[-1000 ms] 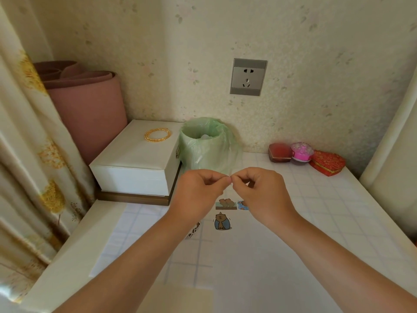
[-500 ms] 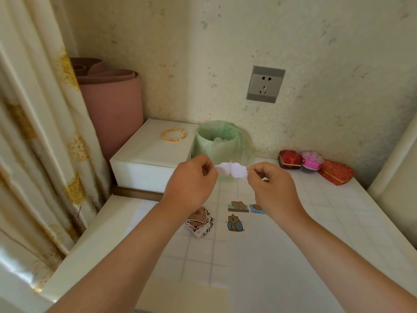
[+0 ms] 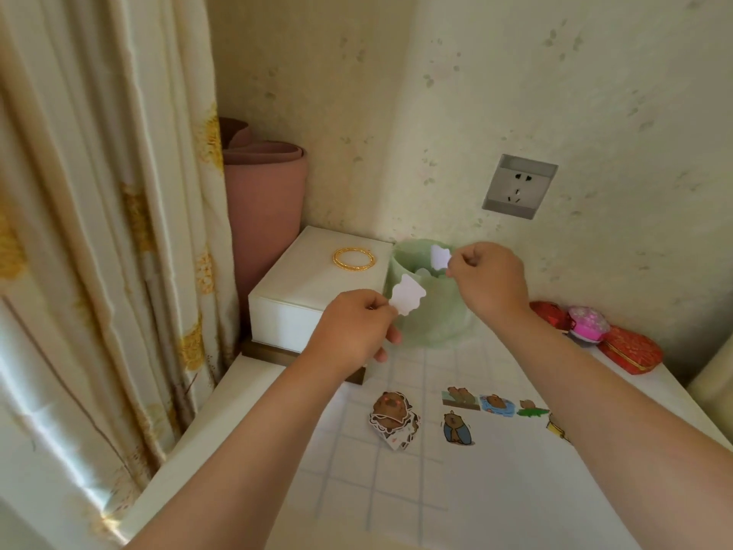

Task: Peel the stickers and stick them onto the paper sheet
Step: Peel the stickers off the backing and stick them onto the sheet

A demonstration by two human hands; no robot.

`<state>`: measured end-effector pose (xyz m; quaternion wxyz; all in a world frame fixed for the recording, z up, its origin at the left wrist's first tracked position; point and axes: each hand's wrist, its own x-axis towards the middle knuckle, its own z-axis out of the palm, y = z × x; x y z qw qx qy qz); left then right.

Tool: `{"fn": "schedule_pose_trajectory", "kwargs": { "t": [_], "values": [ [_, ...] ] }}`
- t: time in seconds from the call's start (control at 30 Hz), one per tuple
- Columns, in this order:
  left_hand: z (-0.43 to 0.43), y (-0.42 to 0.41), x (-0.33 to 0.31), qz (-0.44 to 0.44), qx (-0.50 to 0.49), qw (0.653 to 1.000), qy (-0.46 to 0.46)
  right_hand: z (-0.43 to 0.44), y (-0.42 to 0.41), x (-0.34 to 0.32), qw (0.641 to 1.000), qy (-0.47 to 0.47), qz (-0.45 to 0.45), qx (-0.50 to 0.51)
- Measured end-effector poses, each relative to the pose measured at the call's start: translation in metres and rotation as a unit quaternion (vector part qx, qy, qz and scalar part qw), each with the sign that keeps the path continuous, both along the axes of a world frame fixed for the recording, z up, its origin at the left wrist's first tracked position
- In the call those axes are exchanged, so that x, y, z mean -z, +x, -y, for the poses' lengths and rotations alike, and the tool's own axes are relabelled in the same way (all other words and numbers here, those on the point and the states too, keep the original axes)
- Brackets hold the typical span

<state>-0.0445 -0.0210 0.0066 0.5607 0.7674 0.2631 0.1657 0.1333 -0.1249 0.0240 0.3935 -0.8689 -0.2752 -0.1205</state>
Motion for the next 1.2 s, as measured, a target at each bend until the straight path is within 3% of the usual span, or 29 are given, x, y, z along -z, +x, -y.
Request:
{"fn": "schedule_pose_trajectory", "kwargs": {
  "t": [0.13,0.43,0.57,0.67,0.77,1.07,1.2],
  "values": [
    [-0.004,-0.004,-0.002,0.0,0.006,0.999,-0.038,-0.027,0.023,-0.007,0.993,-0.099,0.061,0.001],
    [0.001,0.0,-0.006,-0.007,0.014,0.991,-0.135,-0.028,0.035,-0.007,0.967,-0.246,0.066,0.017],
    [0.009,0.004,-0.006,-0.015,0.014,0.989,-0.148,-0.008,0.023,-0.007,0.985,-0.145,0.089,-0.012],
    [0.015,0.007,-0.007,-0.022,0.016,0.986,-0.166,0.022,-0.007,-0.003,0.984,-0.038,0.125,-0.125],
    [0.021,0.011,-0.006,-0.044,0.036,0.982,-0.178,0.057,-0.039,0.011,0.965,-0.055,0.154,-0.207],
    [0.054,0.026,0.009,-0.11,0.114,0.961,-0.225,0.11,-0.052,0.04,0.964,-0.059,0.173,-0.193],
    [0.059,0.033,0.016,-0.117,0.149,0.945,-0.266,0.12,-0.05,0.046,0.978,-0.053,0.107,-0.172]
  ]
}}
